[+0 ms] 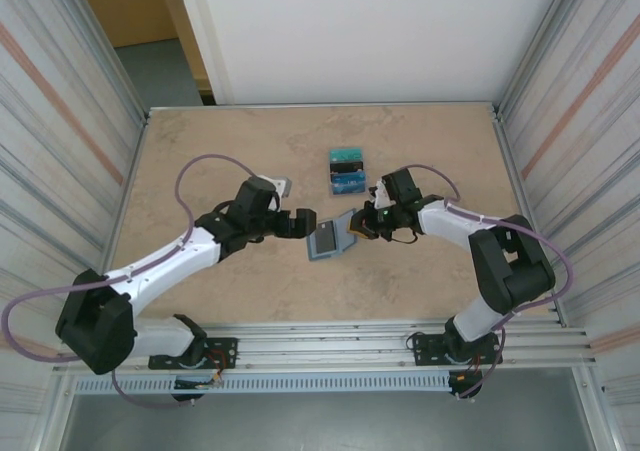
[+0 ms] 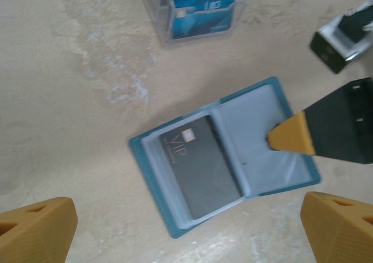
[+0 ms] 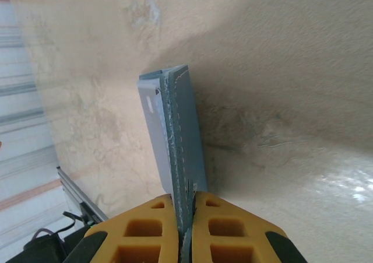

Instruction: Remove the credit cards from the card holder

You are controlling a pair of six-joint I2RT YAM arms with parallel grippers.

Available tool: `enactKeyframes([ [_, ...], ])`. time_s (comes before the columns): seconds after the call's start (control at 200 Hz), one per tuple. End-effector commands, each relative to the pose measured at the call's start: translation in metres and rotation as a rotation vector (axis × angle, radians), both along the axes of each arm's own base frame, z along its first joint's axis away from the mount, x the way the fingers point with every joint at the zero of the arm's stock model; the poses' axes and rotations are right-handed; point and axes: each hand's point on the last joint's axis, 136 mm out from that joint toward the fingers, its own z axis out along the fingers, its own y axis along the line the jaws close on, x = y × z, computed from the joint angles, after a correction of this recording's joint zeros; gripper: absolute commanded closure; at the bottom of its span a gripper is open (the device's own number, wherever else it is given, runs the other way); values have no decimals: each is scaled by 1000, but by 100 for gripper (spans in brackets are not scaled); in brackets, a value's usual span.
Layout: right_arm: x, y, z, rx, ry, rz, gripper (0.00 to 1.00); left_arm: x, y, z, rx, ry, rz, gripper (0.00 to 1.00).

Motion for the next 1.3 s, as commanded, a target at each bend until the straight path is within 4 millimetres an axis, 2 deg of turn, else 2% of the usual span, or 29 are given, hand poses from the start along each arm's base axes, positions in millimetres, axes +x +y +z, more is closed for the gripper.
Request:
enactKeyframes([
  [0.0,0,-2,0,10,1,34,88,10,7,-3,123,-49,28,1],
  [0.21,1,-15,-7,-35,7,30,72,14,-2,-18,239,-74,24,1],
  [0.531,3,-38,-12,-118,10,11,64,24,-15,-40,415,-67,29,1],
  [0.772,3,-77,-16,-318,-3,-37,63,23,-13,-62,442,-6,48,1],
  [0.862,2,-92,-14,-387,-12,-65,59,22,-10,-71,439,33,62,1],
  [1.097,0,-117,3,-492,-67,-128,59,18,-9,-84,438,77,58,1],
  [1.293,2,-112,39,-426,-178,-186,61,16,-11,-89,419,95,55,1],
])
